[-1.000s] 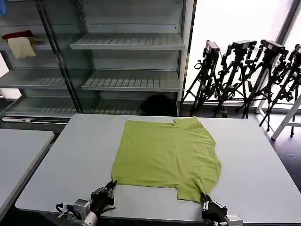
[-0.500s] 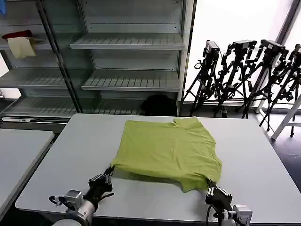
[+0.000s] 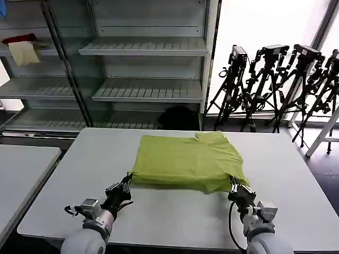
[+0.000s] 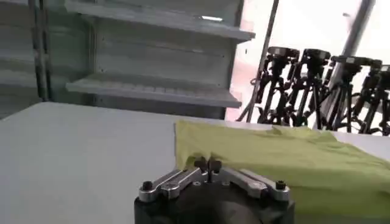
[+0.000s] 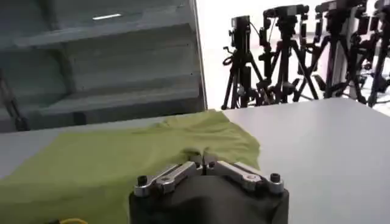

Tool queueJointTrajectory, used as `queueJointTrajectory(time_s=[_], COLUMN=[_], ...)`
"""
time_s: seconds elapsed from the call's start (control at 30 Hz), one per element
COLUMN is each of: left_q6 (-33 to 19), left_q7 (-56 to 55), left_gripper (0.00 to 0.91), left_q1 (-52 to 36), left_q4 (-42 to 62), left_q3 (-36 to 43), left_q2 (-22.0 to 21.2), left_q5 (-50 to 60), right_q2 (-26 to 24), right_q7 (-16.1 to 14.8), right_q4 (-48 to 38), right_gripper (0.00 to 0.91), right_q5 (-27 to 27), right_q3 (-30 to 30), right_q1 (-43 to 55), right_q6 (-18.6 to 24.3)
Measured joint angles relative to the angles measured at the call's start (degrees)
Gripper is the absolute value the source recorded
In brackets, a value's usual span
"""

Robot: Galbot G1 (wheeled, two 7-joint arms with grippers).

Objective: Fold and organize the clothes.

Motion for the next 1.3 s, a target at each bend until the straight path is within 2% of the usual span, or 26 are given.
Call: queueJointTrajectory(time_s=[0.27, 0.3, 0.33, 0.37, 0.83, 1.1, 1.3], left_q6=[-0.7, -0.7, -0.8, -0.8, -1.7, -0.4, 0.5], left_q7=[-0.2, -0.2, -0.2, -0.2, -0.5, -0.4, -0.3], left_gripper=[0.010, 0.171, 0.655, 0.907, 0.907, 0.907, 0.907], left_q1=[-4.1, -4.6, -5.1, -5.5, -8.8, -7.6, -5.6], left_q4=[4.6, 5.1, 5.7, 6.2, 10.5, 7.9, 5.6], left_q3=[1.2, 1.2, 1.3, 1.4, 1.9, 1.9, 3.0], left_q2=[-0.5, -0.5, -0.5, -0.5, -0.7, 0.0, -0.1], left_q5=[1.7, 1.9, 2.1, 2.3, 4.1, 3.5, 4.2], right_q2=[0.2, 0.2, 0.3, 0.3, 1.0, -0.6, -3.2], right_q7=[-0.9, -1.0, -1.1, -1.1, -1.0, -2.6, -3.8], right_q4=[-5.3, -5.9, -6.5, -7.0, -11.1, -7.9, -5.3], right_gripper=[0.000, 0.464, 0.907, 0.907, 0.907, 0.907, 0.907], right_q5=[-1.2, -1.4, -1.6, -1.7, -2.1, -1.3, 1.2], right_q3=[-0.2, -0.3, -0.4, -0.5, 0.4, 3.6, 7.6], right_q1=[4.2, 4.6, 5.0, 5.4, 8.2, 4.7, 0.7], right_q6=[0.3, 0.4, 0.5, 0.5, 1.8, 0.9, 0.3])
